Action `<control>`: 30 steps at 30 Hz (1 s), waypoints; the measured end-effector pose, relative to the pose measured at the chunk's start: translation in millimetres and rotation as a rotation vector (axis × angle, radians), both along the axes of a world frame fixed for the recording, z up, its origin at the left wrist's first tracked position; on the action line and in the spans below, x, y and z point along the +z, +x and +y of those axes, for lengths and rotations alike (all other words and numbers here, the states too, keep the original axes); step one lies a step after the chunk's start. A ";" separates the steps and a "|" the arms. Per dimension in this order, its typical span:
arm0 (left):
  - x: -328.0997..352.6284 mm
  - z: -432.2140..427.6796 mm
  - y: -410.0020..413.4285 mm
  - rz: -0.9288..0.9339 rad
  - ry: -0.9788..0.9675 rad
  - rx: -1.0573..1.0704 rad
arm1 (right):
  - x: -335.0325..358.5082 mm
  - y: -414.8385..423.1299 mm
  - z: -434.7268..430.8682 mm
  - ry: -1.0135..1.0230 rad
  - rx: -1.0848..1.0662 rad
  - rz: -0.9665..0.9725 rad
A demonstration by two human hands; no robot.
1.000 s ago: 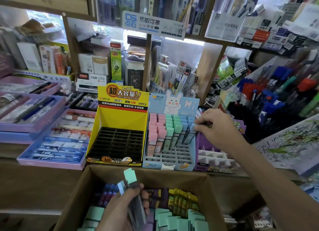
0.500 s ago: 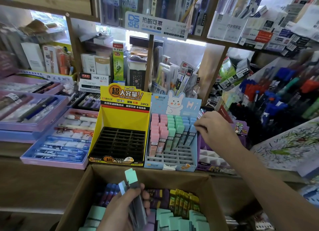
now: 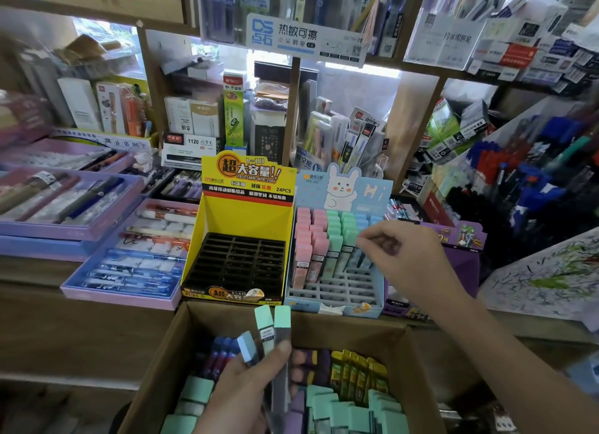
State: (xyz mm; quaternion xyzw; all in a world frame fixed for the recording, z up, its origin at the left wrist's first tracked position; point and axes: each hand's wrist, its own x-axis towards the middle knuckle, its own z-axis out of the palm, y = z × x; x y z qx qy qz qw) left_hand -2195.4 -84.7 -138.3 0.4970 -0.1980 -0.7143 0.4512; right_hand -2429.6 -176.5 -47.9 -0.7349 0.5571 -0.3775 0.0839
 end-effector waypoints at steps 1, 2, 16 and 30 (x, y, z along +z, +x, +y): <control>1.0 0.8 -0.3 0.010 -0.005 -0.004 | -2.0 6.2 4.3 0.050 0.043 -0.067; 1.3 1.5 -0.5 0.017 -0.012 -0.012 | -4.4 12.2 8.0 0.099 0.081 -0.108; -8.8 -0.8 -0.2 -0.129 -0.158 -0.115 | -43.3 53.6 31.6 0.632 0.312 -0.241; 4.8 25.5 3.7 -0.009 -0.286 -0.144 | -35.6 34.3 25.1 0.785 0.372 -0.572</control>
